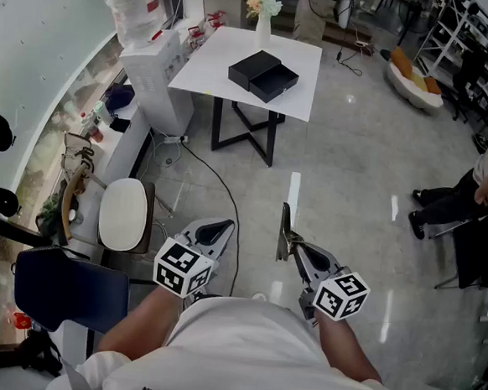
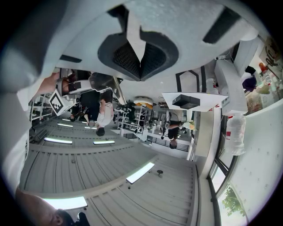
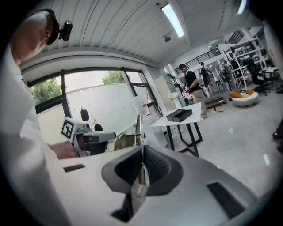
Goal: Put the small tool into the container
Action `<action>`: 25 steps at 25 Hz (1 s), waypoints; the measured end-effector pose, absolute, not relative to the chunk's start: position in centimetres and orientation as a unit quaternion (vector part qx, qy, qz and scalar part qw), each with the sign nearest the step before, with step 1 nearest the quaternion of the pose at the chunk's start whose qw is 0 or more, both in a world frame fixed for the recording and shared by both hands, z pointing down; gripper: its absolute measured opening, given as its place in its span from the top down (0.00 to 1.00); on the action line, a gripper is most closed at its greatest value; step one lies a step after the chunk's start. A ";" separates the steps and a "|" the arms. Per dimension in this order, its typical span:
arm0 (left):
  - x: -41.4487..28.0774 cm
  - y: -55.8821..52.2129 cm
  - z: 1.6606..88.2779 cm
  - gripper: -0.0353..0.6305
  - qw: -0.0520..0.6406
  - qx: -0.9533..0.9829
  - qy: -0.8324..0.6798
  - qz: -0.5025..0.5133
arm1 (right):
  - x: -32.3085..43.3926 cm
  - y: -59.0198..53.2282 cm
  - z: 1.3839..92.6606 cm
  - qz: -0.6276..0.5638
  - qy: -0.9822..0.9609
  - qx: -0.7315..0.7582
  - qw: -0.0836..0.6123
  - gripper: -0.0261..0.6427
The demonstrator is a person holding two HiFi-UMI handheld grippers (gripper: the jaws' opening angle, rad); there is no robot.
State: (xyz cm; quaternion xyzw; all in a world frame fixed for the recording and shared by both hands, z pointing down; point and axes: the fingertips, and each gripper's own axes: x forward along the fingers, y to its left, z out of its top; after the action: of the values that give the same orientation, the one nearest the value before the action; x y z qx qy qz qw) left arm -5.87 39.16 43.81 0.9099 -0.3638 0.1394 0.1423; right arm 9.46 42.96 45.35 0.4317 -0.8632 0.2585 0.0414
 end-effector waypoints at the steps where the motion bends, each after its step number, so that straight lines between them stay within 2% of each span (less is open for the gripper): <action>1: -5.8 39.2 43.8 0.93 0.142 0.910 -0.364 0.140 | 9.6 43.0 45.4 0.258 -0.863 0.431 0.041 0.94; 13: -3.7 40.7 44.4 0.93 0.146 0.903 -0.376 0.147 | 11.3 43.9 45.5 0.271 -0.871 0.409 0.023 0.94; 19: -2.4 41.2 45.9 0.93 0.200 0.891 -0.386 0.127 | 13.1 44.0 46.9 0.305 -0.866 0.395 0.021 0.94; 25: -0.5 41.8 46.2 0.93 0.198 0.888 -0.392 0.139 | 15.8 43.5 47.7 0.311 -0.861 0.401 0.021 0.94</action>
State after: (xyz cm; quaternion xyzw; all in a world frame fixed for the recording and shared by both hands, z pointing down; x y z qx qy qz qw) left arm -0.47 41.79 46.16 0.8878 -0.3916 0.1392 0.1979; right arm 15.77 43.52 47.71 0.4006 -0.8615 0.3115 0.0209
